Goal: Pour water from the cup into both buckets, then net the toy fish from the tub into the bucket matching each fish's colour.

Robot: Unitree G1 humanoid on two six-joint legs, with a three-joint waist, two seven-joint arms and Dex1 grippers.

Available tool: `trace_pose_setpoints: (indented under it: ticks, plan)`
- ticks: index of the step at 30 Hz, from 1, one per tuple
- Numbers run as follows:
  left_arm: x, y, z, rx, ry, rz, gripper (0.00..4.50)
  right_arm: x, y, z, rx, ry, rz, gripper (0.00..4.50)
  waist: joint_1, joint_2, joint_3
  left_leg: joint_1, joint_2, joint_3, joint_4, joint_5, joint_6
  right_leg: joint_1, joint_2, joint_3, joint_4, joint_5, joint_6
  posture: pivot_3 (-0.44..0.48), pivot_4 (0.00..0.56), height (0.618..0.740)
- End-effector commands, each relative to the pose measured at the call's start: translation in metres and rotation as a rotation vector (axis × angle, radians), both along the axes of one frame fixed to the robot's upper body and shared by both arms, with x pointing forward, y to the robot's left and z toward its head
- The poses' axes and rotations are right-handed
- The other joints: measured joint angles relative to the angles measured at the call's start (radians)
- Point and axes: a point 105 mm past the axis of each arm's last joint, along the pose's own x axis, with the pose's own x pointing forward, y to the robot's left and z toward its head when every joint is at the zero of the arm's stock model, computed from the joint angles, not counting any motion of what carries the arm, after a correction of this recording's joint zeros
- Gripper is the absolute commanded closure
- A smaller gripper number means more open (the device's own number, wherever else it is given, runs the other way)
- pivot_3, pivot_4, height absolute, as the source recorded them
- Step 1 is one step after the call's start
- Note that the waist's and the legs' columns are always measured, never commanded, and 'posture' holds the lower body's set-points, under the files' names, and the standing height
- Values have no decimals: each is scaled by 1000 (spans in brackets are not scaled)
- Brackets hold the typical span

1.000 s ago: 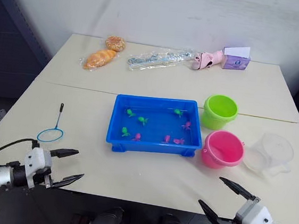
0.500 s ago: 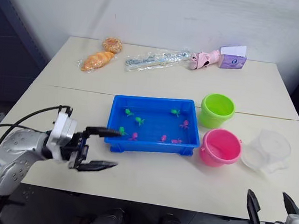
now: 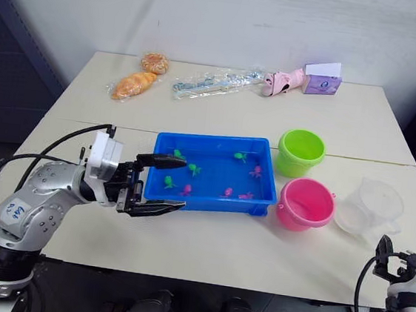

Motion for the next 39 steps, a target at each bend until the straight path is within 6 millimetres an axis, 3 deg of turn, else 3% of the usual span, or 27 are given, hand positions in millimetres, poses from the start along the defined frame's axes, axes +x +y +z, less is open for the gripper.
trace_pose_setpoints:
  ticks: [1,27,30,36,39]
  plan:
    - [-4,-4,8,7,-36,-27,99,7,-9,8,-13,-8,-25,0,0,0,0,0,0,0,0,0,0,0,0,0,0,0,0,0,150,740]
    - [2,-13,10,28,-98,-52,99,48,-29,-3,146,-52,-160,0,-1,0,0,0,0,0,0,1,0,-1,0,0,0,0,0,0,150,740]
    - [3,-14,10,26,-103,-52,0,53,-31,-3,153,-67,-152,1161,0,0,0,-1,0,0,0,1,0,-1,0,0,0,0,0,0,150,740]
    - [4,-15,10,19,-107,-47,0,59,-30,7,123,-117,-97,4324,0,0,0,-1,0,0,0,1,0,-1,0,0,0,0,0,0,150,740]
    - [4,-14,7,11,-99,-36,0,54,-28,19,96,-162,-68,4432,2,0,0,-1,0,0,0,1,0,0,0,0,0,0,1,0,150,740]
